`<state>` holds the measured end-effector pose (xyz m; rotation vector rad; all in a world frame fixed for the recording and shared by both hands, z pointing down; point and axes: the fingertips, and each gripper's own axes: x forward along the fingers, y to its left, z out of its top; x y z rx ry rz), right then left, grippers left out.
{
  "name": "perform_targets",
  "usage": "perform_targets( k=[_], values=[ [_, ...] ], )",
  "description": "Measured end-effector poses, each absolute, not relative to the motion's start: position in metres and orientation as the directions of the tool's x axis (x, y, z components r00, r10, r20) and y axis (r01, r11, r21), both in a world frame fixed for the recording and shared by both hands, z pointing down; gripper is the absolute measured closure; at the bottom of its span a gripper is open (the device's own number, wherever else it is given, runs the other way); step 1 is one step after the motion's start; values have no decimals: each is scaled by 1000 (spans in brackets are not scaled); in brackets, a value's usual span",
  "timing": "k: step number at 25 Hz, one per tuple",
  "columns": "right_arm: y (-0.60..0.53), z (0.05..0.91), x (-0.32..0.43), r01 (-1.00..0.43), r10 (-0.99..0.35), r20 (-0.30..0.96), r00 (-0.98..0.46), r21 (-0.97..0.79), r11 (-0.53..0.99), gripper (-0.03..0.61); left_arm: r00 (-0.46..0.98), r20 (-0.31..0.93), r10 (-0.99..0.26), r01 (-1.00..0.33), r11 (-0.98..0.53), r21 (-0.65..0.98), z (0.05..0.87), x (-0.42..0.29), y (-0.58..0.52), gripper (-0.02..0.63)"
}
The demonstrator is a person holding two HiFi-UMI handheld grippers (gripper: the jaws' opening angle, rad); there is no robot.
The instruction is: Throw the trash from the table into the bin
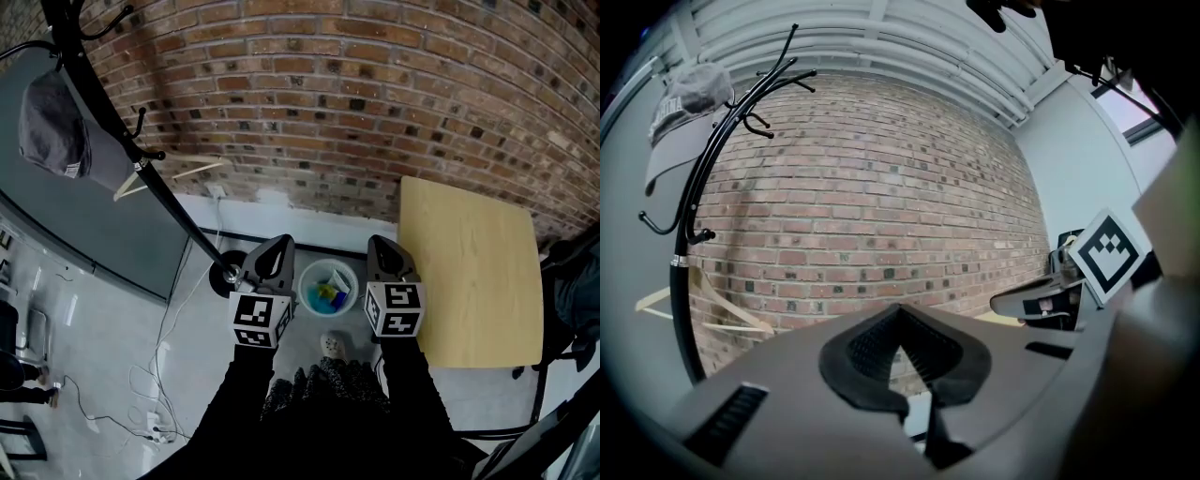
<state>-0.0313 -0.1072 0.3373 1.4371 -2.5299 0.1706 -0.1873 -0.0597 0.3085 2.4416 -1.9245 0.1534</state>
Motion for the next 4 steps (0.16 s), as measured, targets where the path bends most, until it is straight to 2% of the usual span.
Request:
perform_targets(
  k=[4],
  values=[
    [-108,338,-29,-860,-833,251,-493,8,511,569,230,92,-969,-971,-234,-40,309,-187,-59,607]
  ],
)
